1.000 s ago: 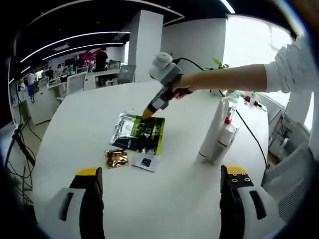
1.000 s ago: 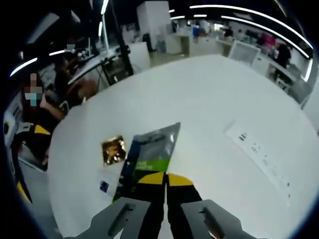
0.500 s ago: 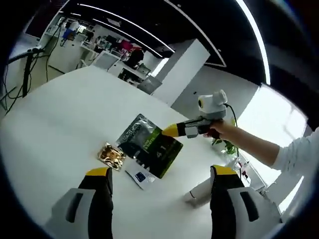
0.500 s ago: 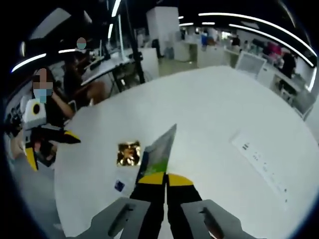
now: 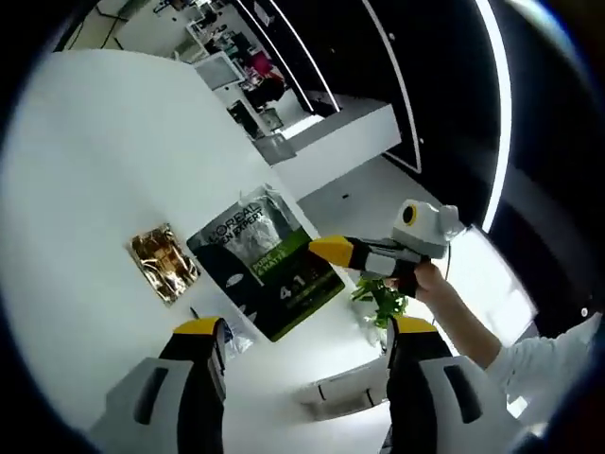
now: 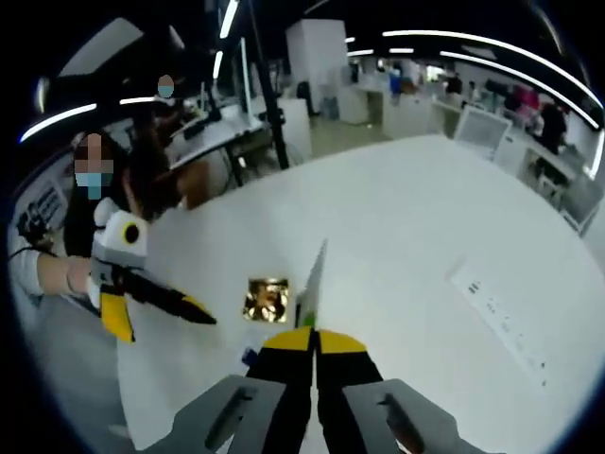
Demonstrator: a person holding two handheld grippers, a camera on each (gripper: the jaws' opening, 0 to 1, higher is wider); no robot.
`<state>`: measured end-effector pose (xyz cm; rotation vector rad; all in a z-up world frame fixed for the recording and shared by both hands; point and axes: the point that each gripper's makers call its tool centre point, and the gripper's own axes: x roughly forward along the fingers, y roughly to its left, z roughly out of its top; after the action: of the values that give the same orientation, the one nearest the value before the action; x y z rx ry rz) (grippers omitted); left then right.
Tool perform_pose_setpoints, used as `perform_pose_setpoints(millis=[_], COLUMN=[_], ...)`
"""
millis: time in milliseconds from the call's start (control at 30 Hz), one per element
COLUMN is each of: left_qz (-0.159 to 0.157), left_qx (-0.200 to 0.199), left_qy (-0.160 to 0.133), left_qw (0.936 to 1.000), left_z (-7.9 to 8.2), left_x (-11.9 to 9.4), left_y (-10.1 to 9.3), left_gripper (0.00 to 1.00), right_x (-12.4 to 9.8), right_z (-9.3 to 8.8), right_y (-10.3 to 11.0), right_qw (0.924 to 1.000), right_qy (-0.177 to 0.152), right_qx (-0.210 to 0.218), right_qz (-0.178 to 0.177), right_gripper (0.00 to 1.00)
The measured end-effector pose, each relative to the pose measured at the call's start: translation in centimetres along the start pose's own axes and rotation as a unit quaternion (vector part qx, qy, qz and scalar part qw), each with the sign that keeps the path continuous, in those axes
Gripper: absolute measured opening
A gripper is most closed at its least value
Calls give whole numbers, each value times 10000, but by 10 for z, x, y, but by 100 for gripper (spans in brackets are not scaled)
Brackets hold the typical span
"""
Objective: Arrange the skincare products in the storage area until every visible bottle or jar stands upright without overlapping.
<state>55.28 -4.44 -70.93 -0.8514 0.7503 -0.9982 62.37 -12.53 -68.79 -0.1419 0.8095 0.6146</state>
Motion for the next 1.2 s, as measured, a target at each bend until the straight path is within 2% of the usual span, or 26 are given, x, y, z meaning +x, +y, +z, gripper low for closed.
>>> perform_pose_setpoints(millis=[100,133,167,267,333,467,533,567,667,767,833,933,1000,1067,1133,1167,1200], left_qz=[-111,-189,-219,-343,-434,-885,-965,-950,-952,-1064,-1378,-1816,-1885,-1829,-1790,-1879,-1845], left_qx=[-277,-386,-563,-714,-957,-1363,-1590,-1637,-1506,-1483,-1510,-1629,-1512,-1264,-1201,-1203,-1168], left_qy=[-73,-104,-222,-445,-648,-887,-1028,-1031,-1043,-1097,-1259,-1458,-1440,-1444,-1295,-1179,-1187], left_qw=[9995,9990,9979,9959,9924,9827,9772,9765,9784,9771,9708,9588,9596,9642,9679,9676,9686], left_z=[-3,1,3,9,14,22,28,28,28,30,35,45,46,47,45,45,47], left_x=[5,6,9,16,20,27,30,31,31,30,29,21,18,15,13,11,10], left_y=[-2,-1,-1,0,-2,-11,-10,-9,-8,-13,-27,-43,-49,-52,-47,-48,-46], left_gripper=[62,62,62,61,60,60,60,60,60,60,59,50,39,28,29,25,22], right_x=[-6,-8,-8,-15,-20,-36,-45,-49,-63,-77,-83,-87,-88,-89,-90,-89,-88], right_z=[5,7,9,14,19,37,45,48,60,67,71,72,69,63,60,61,63], right_y=[2,4,4,7,8,18,26,29,41,55,60,62,60,58,52,53,52], right_qw=[10000,10000,9999,9999,9997,9988,9979,9976,9954,9925,9904,9892,9897,9905,9904,9899,9895], right_qy=[-65,-86,-85,-132,-200,-452,-591,-644,-878,-1085,-1176,-1226,-1206,-1164,-1172,-1194,-1200], right_qx=[-17,-45,-64,-96,-118,-152,-174,-175,-99,33,165,249,234,250,402,434,521], right_qz=[14,17,17,14,5,112,188,207,368,557,704,767,740,686,613,623,613], right_gripper=[0,0,0,0,0,0,0,0,0,0,0,0,0,0,0,0,0])
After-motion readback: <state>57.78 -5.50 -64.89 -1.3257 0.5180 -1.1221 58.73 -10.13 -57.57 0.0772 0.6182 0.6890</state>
